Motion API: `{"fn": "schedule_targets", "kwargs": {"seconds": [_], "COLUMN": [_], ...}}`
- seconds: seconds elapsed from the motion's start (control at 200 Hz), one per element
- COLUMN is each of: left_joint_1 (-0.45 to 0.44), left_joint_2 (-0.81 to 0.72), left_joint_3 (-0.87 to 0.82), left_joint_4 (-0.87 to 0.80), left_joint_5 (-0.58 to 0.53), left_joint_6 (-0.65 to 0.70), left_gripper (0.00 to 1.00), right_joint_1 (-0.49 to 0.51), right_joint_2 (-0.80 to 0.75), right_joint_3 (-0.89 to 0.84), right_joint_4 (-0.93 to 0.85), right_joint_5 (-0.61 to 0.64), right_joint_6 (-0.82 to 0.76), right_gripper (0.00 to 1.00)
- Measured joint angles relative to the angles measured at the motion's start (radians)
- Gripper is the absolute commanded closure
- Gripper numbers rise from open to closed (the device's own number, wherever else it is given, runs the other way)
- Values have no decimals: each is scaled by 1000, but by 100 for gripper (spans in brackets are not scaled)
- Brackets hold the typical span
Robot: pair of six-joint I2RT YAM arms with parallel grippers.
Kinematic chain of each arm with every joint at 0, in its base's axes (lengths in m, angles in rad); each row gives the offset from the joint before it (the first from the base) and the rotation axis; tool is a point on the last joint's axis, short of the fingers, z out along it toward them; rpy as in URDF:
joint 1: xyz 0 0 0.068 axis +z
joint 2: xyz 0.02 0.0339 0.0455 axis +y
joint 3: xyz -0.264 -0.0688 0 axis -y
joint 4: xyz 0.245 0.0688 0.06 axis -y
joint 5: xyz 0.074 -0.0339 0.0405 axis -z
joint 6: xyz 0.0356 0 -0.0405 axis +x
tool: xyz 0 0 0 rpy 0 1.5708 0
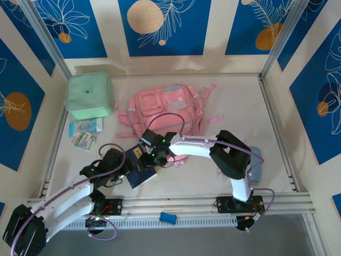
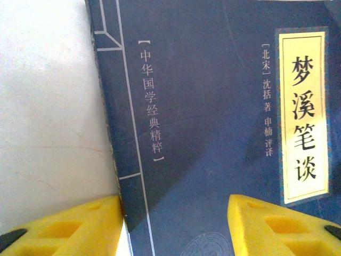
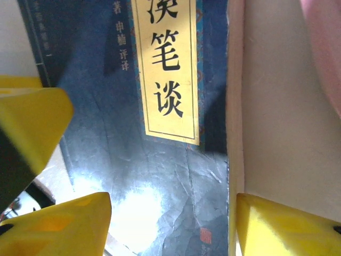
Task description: Pack the student bag
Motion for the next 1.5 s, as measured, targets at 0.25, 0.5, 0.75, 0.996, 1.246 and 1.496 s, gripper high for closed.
{"fn": "schedule_targets", "kwargs": {"seconds": [0.25,0.5,0.75,0.996,1.246,1.496], "left_joint_1": [0,0,0,0,2,43], "left_joint_2": [-3,3,5,5,-4,-47], "left_joint_3": [-1,-1,-1,-1,23,196], "left_joint_4": [0,0,1,3,-14,-166], "left_joint_5": [0,-6,-7,-7,-18,-67], "left_joint_6": [2,3,8,10,29,118], "left_gripper": [46,45,45,41,31,22], "right_joint_1": [-22,-28,-35,-35,-34,-34], "right_joint_2": [-34,-42,-42,-53,-86,-171], "right_joint_3": [0,0,-2,-2,-2,-14], "right_joint_4": [8,11,20,35,43,44], "right_joint_5": [-65,-87,-104,-114,-116,-105], "right_joint_6": [-3,-5,-4,-3,-4,-3], "right_gripper": [49,67,84,96,100,100]}}
